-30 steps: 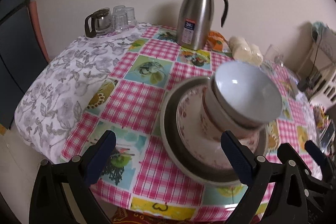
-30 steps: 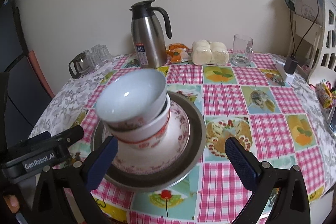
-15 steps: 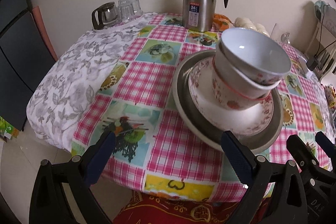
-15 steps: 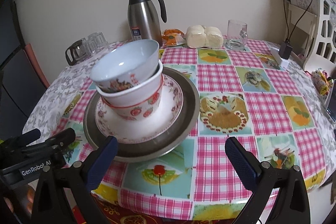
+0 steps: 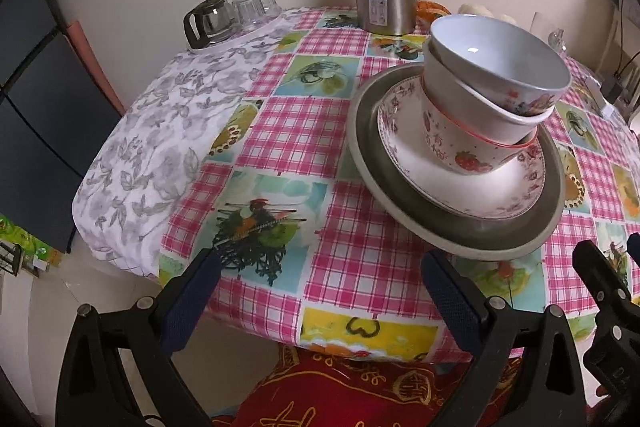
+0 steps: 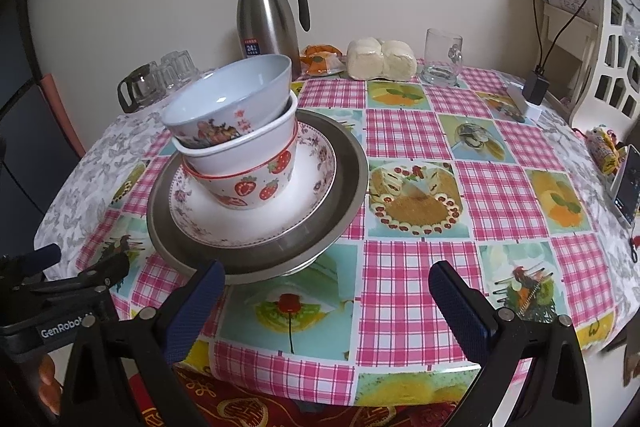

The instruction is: Organize plates and bowls

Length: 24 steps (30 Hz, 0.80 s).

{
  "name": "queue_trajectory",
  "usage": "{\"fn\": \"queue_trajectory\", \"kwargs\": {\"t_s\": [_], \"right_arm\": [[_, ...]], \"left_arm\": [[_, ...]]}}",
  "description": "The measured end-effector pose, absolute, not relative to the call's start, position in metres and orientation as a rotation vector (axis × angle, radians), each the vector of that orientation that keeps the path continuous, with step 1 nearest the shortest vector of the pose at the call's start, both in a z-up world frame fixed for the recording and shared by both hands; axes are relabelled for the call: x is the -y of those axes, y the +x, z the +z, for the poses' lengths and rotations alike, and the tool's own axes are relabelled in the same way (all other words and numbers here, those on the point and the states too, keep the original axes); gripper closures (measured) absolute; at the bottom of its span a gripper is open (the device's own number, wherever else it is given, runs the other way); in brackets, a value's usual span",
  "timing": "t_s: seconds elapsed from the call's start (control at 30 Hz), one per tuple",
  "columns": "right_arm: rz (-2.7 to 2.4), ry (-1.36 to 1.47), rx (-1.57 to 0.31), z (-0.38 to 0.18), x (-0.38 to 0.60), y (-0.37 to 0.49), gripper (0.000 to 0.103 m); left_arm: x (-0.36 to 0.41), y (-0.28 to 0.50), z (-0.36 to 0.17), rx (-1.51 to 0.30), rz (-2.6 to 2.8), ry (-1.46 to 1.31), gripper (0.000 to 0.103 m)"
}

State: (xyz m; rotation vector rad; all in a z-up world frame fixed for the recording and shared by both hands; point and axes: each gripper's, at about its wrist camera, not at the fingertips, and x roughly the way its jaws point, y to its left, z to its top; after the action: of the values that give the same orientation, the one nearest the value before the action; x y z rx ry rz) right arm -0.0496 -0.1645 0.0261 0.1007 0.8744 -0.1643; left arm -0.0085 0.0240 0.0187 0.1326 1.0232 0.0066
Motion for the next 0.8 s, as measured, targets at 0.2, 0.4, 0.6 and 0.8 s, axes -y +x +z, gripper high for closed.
{"fn": "queue_trajectory", "kwargs": {"t_s": [0.2,0.4,0.6,0.8], "right_arm": [[-0.171,0.093,-0.885,0.0240,0.1640,-0.0518,0.000],[-0.183,0.093,-0.898,0.0217,0.1663,-0.0505,0.000],[-0.189,0.088,-0.907,0.0194,0.1680,-0.0489,0.000],[-0.194,0.077,-0.919,0.0172,0.1686,-0.0466,0.000]], "left_arm": [[-0.0255,-0.0095,0.0171,-1.041,0.010,0.133,0.003],[-0.0276,-0.0077,0.0146,-1.057,0.016,0.130,0.003],[-0.0282,-0.0057,0.0139,-1.059,0.024,0.140,0.003],[-0.0299,-0.0025,0.0140,-1.060,0.026,0.151,0.003]]}}
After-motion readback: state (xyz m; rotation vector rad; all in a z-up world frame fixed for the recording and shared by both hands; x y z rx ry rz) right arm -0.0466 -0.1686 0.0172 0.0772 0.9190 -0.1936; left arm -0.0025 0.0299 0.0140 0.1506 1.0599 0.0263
